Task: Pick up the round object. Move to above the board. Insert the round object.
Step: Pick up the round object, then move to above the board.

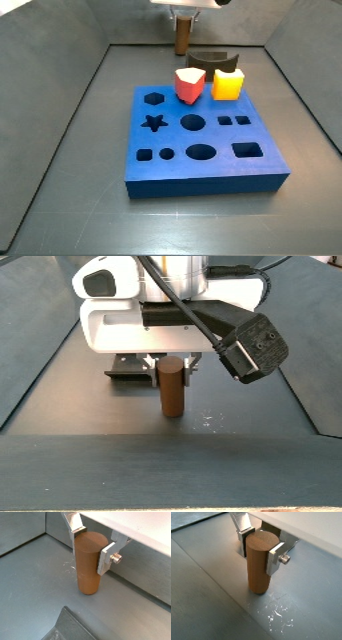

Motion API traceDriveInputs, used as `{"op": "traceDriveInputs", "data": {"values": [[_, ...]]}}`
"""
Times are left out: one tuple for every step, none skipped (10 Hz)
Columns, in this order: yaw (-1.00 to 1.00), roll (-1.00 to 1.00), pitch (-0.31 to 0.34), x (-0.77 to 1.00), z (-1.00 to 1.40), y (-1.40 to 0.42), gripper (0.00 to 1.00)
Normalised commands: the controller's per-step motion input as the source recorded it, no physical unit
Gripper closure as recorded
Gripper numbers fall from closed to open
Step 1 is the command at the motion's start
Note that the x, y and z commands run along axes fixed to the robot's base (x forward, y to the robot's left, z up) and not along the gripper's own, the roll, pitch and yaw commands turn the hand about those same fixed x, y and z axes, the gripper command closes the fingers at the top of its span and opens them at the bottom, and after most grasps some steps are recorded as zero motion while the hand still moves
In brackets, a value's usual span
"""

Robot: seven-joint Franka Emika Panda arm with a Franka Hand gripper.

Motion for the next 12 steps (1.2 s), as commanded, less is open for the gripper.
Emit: {"op": "traceDriveInputs", "data": {"values": [[0.0,0.0,0.0,0.0,0.0,0.0,1.0],[0.0,0.0,0.0,0.0,0.0,0.0,1.0],[0.0,0.36,-0.273,0.18,1.0,0.06,1.0],[0.02,0.34,-0.208,0.17,1.0,0.06,1.0],[0.03,0.32,-0.139,0.16,1.0,0.05,1.0],[0.03,0.28,0.003,0.14,1.0,0.04,1.0],[0.03,0.24,0.09,0.12,1.0,0.03,1.0],[0.04,0.17,0.176,0.11,1.0,0.03,1.0],[0.04,0.15,0.221,0.1,1.0,0.03,1.0],[0.04,0.12,0.254,0.09,1.0,0.02,1.0],[0.04,0.1,0.25,0.08,0.92,0.02,1.0],[0.04,0.1,0.231,0.05,0.73,0.01,1.0]]}}
